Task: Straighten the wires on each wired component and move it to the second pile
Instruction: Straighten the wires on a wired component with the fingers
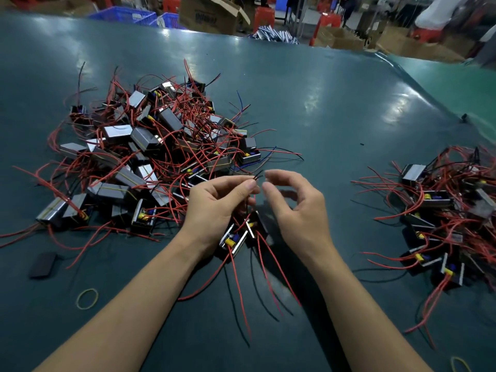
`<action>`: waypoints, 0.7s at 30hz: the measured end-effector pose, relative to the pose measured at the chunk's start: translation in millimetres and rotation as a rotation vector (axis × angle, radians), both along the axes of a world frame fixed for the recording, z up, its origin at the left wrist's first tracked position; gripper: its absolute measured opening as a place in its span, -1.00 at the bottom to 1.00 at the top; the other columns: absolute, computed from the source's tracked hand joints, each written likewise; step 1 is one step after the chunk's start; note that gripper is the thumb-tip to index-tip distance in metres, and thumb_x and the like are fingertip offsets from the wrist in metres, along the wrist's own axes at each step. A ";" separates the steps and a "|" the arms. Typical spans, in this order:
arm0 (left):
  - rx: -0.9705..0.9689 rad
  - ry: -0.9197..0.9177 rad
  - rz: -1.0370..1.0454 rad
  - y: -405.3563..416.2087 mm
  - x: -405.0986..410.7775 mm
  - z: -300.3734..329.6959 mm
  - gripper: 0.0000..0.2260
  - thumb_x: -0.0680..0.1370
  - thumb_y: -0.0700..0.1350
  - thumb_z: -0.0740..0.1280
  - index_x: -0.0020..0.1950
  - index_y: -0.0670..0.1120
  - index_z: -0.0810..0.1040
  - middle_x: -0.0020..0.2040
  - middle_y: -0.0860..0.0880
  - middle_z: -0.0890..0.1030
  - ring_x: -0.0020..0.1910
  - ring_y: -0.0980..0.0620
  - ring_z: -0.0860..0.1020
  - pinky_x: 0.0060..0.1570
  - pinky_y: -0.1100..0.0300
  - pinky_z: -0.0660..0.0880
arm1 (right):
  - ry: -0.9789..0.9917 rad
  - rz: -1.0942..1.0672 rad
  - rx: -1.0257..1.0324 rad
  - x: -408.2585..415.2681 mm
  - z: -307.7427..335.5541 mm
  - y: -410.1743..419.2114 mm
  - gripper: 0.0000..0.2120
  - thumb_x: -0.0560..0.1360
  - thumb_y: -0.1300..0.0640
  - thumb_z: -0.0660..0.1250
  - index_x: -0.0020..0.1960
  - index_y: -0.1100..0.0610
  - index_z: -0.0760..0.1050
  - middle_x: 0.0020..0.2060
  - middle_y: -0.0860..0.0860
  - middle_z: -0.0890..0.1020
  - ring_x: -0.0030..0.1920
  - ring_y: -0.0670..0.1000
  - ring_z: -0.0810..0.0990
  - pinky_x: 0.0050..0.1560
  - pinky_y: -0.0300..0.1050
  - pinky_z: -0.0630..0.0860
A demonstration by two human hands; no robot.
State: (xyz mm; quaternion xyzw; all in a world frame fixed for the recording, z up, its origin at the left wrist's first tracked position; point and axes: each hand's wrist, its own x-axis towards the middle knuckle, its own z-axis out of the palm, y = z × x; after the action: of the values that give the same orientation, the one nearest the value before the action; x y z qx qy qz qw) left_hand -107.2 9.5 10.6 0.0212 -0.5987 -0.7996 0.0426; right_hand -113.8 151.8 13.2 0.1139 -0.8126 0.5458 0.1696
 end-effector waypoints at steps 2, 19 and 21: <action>-0.042 0.017 0.003 -0.2 -0.6 -1.9 -0.94 0.46 -0.19 0.45 -0.11 -0.08 0.71 -0.18 -0.08 0.71 -0.27 0.05 0.63 -0.21 0.21 0.60 | -0.073 0.100 -0.188 -0.4 3.1 -0.7 -0.91 0.51 0.20 0.42 -0.04 0.02 0.61 -0.16 -0.06 0.69 -0.08 -0.06 0.66 -0.01 -0.11 0.59; -0.177 0.100 0.072 3.5 1.2 -0.4 -0.96 0.46 -0.28 0.46 -0.12 -0.18 0.69 -0.28 0.00 0.70 -0.29 0.16 0.63 -0.22 0.36 0.51 | -0.082 0.012 -0.233 3.0 3.9 -3.0 -0.94 0.46 0.14 0.42 -0.16 0.00 0.59 -0.27 -0.05 0.66 -0.31 0.05 0.62 -0.36 -0.05 0.56; -0.156 0.078 0.073 3.5 1.3 0.2 -0.97 0.47 -0.27 0.45 -0.12 -0.19 0.68 -0.31 0.02 0.68 -0.34 0.18 0.59 -0.27 0.37 0.49 | -0.052 -0.004 -0.197 2.4 2.6 -1.9 -0.90 0.46 0.16 0.44 -0.17 -0.01 0.58 -0.28 -0.08 0.64 -0.32 0.02 0.61 -0.38 -0.08 0.55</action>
State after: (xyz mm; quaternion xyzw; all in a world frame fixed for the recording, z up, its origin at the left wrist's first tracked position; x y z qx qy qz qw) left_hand -105.9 13.0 10.8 0.0082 -0.6559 -0.7486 0.0965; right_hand -111.5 150.0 15.8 0.0809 -0.7593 0.6255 0.1600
